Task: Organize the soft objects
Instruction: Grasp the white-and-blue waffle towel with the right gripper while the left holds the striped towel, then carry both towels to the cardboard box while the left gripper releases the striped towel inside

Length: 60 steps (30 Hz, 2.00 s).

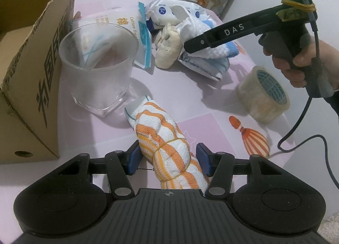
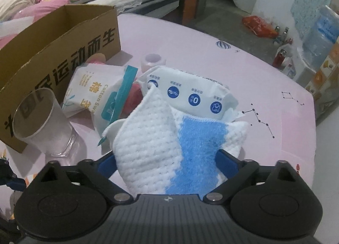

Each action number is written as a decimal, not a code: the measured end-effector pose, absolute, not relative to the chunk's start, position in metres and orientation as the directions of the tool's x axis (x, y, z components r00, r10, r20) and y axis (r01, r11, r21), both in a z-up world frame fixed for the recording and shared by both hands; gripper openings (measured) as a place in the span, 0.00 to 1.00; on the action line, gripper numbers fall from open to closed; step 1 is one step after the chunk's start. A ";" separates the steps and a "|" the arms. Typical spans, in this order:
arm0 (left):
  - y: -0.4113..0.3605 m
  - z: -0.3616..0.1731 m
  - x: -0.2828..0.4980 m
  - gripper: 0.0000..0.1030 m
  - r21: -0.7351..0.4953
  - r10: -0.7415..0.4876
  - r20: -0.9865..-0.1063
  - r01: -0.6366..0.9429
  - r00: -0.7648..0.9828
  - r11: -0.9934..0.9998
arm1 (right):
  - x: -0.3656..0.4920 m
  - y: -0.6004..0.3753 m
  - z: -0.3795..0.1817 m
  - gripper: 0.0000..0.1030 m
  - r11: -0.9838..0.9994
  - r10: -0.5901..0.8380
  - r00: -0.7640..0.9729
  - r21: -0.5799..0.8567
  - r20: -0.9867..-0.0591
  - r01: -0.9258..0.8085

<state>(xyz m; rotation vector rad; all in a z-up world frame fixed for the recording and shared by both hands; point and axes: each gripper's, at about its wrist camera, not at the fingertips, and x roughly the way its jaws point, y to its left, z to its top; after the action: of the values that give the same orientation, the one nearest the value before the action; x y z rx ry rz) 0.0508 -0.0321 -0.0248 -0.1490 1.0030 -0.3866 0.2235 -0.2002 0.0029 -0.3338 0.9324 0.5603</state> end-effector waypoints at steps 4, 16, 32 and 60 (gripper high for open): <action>-0.032 -0.026 0.050 0.52 -0.296 -0.380 -0.790 0.243 0.481 0.924 | 0.223 -0.203 0.003 0.46 0.804 0.327 0.455 -0.009 -0.828 -0.595; -0.030 -0.024 0.046 0.48 -0.295 -0.375 -0.784 0.234 0.495 0.926 | 0.216 -0.226 0.021 0.15 0.843 0.356 0.500 0.041 -0.789 -0.536; -0.029 0.005 0.013 0.45 -0.265 -0.384 -0.727 0.284 0.569 0.922 | 0.155 -0.262 0.101 0.14 0.844 0.489 0.632 0.145 -0.601 -0.516; 0.106 0.194 -0.054 0.45 -0.006 0.055 -0.541 -0.069 0.839 0.998 | 0.116 -0.091 0.215 0.14 0.321 0.936 0.234 0.371 -0.262 -0.871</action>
<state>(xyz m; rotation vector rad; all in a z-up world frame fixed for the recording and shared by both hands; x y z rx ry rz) -0.0536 0.1059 0.1936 -0.0257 0.5708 0.0653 0.1155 -0.0907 0.2151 0.1590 0.4788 1.2478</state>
